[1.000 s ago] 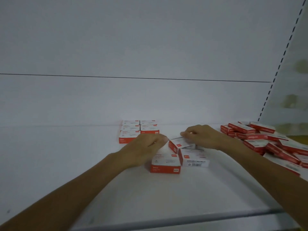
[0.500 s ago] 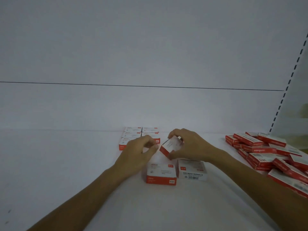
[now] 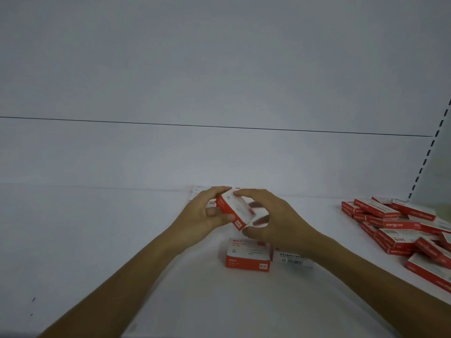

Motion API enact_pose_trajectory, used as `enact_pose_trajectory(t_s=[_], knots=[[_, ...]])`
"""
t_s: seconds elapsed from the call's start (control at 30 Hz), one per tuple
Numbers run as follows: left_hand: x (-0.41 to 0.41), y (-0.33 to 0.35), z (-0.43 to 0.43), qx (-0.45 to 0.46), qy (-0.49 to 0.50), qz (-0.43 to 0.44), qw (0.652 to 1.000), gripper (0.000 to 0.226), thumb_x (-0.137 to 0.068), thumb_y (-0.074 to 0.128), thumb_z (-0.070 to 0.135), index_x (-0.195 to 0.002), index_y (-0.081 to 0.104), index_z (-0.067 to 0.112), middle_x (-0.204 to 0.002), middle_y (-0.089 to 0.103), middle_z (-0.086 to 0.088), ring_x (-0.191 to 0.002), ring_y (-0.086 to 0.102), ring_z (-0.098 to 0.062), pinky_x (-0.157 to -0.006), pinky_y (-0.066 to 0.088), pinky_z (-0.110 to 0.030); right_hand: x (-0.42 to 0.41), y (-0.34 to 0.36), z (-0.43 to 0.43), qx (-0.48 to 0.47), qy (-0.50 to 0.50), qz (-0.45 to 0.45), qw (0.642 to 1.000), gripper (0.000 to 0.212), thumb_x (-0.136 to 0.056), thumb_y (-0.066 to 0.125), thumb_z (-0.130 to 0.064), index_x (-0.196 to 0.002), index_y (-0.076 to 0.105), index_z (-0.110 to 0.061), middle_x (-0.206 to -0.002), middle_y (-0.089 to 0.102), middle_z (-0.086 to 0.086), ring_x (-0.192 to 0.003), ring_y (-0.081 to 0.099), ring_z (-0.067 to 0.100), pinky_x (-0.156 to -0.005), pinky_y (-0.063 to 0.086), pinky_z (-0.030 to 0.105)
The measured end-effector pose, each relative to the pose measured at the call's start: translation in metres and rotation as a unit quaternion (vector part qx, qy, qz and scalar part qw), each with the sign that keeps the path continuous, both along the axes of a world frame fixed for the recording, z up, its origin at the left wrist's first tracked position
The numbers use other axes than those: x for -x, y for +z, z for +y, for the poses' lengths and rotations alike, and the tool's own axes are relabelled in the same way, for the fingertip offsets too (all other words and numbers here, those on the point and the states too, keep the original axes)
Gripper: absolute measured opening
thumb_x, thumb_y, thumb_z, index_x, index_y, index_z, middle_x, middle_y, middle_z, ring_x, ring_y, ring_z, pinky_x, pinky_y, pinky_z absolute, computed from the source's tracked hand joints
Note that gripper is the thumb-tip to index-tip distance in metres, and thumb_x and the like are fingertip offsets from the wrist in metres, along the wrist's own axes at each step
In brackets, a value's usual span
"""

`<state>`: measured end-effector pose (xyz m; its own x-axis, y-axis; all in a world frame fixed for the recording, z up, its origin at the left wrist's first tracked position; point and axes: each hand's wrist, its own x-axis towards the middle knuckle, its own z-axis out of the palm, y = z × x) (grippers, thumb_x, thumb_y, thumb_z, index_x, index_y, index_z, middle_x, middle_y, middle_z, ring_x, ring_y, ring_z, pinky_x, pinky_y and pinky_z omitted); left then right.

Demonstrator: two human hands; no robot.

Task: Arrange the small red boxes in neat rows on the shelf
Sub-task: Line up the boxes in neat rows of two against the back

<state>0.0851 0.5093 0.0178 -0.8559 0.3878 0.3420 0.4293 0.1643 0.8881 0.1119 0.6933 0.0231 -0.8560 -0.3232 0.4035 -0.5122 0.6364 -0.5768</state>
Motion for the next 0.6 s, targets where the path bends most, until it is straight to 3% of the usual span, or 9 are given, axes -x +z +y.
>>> enact_pose_trajectory(t_s=[0.1, 0.27, 0.4, 0.6], knots=[[-0.006, 0.0, 0.009, -0.009, 0.06, 0.039, 0.997, 0.04, -0.078, 0.07, 0.015, -0.103, 0.049, 0.037, -0.105, 0.057, 0.018, -0.084, 0.064, 0.004, -0.07, 0.051, -0.009, -0.003, 0.002, -0.007, 0.029, -0.036, 0.012, 0.999, 0.051, -0.073, 0.074, -0.038, -0.103, 0.04, -0.061, -0.098, 0.042, -0.04, -0.088, 0.052, -0.007, -0.063, 0.047, 0.003], [-0.013, 0.003, 0.007, 0.101, 0.12, 0.106, 0.982, 0.024, -0.085, 0.063, 0.021, -0.107, 0.054, 0.02, -0.117, 0.061, 0.005, -0.096, 0.06, -0.01, -0.077, 0.05, -0.014, -0.002, 0.007, -0.004, -0.04, -0.084, 0.077, 0.993, 0.054, -0.074, 0.075, -0.03, -0.123, 0.053, -0.035, -0.108, 0.051, -0.017, -0.089, 0.044, 0.0, -0.067, 0.038, 0.005], [-0.018, 0.003, -0.002, 0.199, 0.158, 0.158, 0.954, 0.03, -0.088, 0.057, 0.032, -0.117, 0.053, 0.022, -0.122, 0.059, 0.009, -0.099, 0.06, -0.011, -0.087, 0.052, -0.033, 0.002, 0.006, -0.001, -0.046, -0.093, 0.04, 0.994, 0.056, -0.075, 0.074, -0.031, -0.124, 0.048, -0.034, -0.116, 0.052, -0.007, -0.092, 0.045, 0.003, -0.064, 0.036, 0.004], [-0.02, -0.01, -0.019, 0.258, 0.114, 0.154, 0.947, 0.031, -0.092, 0.05, 0.03, -0.123, 0.052, 0.023, -0.124, 0.057, 0.011, -0.107, 0.054, -0.006, -0.095, 0.044, -0.03, 0.003, -0.001, -0.007, -0.126, -0.064, -0.016, 0.99, 0.052, -0.08, 0.064, -0.031, -0.129, 0.046, -0.031, -0.122, 0.048, -0.005, -0.097, 0.042, 0.004, -0.066, 0.032, 0.004]])
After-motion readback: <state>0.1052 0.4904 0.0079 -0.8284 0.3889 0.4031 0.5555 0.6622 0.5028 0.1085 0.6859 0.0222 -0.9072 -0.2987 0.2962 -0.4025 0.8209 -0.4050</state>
